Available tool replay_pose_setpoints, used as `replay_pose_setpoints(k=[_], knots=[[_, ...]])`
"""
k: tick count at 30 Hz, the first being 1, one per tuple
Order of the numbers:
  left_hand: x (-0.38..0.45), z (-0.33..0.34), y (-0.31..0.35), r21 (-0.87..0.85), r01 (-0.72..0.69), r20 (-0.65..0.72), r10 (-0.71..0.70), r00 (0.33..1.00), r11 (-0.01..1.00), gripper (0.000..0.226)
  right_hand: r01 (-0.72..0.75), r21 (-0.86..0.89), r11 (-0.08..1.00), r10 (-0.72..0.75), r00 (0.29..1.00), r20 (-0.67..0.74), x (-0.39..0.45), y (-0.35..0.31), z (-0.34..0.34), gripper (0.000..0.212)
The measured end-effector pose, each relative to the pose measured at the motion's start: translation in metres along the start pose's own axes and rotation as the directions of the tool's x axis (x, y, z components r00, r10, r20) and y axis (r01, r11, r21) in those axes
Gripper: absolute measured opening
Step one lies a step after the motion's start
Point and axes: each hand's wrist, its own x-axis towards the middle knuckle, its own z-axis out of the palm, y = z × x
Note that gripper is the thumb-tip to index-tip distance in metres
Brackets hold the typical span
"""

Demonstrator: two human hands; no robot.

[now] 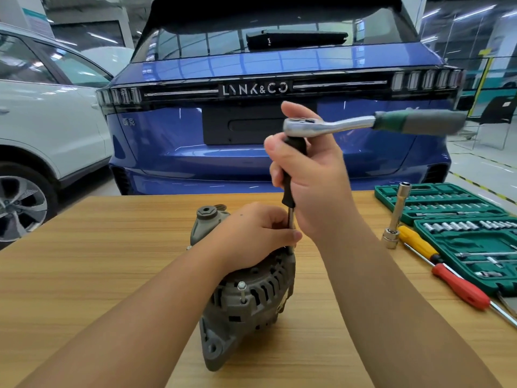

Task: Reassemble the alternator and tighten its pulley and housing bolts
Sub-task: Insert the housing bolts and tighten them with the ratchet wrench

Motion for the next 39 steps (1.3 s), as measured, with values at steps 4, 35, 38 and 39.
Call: replay_pose_setpoints(k=[4,35,38,39], knots=[[-0.003,0.0,0.001,-0.017,-0.011,-0.01,0.011,1.0,1.0,0.016,0.119,-0.054,0.992,-0.117,0.993,0.031,-0.002,0.007,0.005,0.05],[-0.003,0.0,0.001,0.011,-0.022,-0.021,0.022,1.0,1.0,0.017,0.093,0.042,0.995,-0.095,0.995,0.039,0.002,0.01,-0.004,0.042],[-0.002,0.0,0.002,0.011,-0.008,-0.027,0.008,1.0,1.0,0.019,-0.114,0.268,0.957,0.069,0.982,0.174,0.01,0.001,-0.009,0.052],[-0.002,0.0,0.002,0.013,-0.005,-0.027,0.006,1.0,1.0,0.019,-0.136,0.309,0.941,0.09,0.983,0.158,0.01,0.001,-0.01,0.054]])
